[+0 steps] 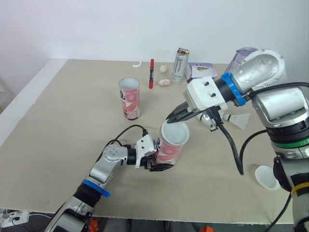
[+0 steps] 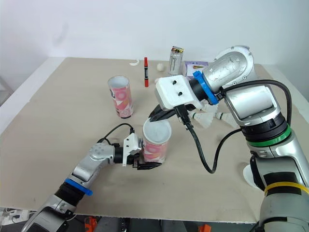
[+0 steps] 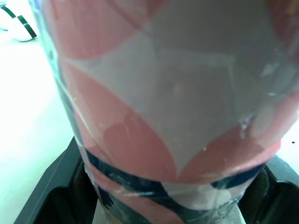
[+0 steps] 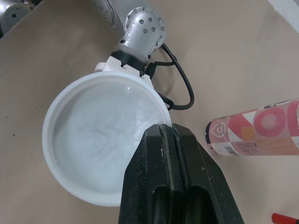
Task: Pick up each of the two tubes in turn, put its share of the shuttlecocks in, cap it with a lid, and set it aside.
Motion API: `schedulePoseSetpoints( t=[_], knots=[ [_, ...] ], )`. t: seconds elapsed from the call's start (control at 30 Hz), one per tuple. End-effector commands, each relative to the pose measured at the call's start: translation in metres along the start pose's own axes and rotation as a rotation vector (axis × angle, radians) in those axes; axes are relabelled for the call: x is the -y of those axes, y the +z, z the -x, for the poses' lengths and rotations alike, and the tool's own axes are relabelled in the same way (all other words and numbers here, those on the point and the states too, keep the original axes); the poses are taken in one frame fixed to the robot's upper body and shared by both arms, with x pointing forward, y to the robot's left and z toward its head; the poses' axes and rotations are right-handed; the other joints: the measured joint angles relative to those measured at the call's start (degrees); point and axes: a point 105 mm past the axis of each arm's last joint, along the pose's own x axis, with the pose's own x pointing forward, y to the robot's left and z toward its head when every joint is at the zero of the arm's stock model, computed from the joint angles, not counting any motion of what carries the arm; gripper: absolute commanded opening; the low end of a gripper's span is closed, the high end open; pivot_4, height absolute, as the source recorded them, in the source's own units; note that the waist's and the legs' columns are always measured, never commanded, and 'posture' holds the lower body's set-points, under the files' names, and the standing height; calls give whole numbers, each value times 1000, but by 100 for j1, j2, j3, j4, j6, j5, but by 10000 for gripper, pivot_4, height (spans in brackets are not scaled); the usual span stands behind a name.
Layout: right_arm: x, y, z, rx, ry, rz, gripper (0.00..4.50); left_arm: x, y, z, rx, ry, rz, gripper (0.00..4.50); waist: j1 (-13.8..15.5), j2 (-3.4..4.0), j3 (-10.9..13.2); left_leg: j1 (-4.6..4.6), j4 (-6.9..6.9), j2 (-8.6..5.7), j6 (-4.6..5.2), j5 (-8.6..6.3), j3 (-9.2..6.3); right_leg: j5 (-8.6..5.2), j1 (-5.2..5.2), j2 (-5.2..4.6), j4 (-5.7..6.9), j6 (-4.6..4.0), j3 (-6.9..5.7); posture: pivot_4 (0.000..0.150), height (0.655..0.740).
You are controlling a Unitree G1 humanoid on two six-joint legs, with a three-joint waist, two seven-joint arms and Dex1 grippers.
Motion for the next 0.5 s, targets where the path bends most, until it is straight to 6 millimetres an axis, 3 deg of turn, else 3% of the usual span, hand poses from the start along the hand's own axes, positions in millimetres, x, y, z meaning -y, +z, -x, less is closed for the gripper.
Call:
schedulePoseSetpoints(
  t=[0.03,0.5],
  knots=[
    [-3,0,1,-19,32,33,563,-2,-19,8,-73,38,53,34488,0,0,0,0,0,0,0,0,0,0,0,0,0,0,0,1500,7400],
    [-8,-4,-10,-25,63,64,563,-3,-19,8,-69,49,56,34488,0,0,0,0,-1,0,0,0,0,0,0,0,0,-3,0,1500,7400]
  ],
)
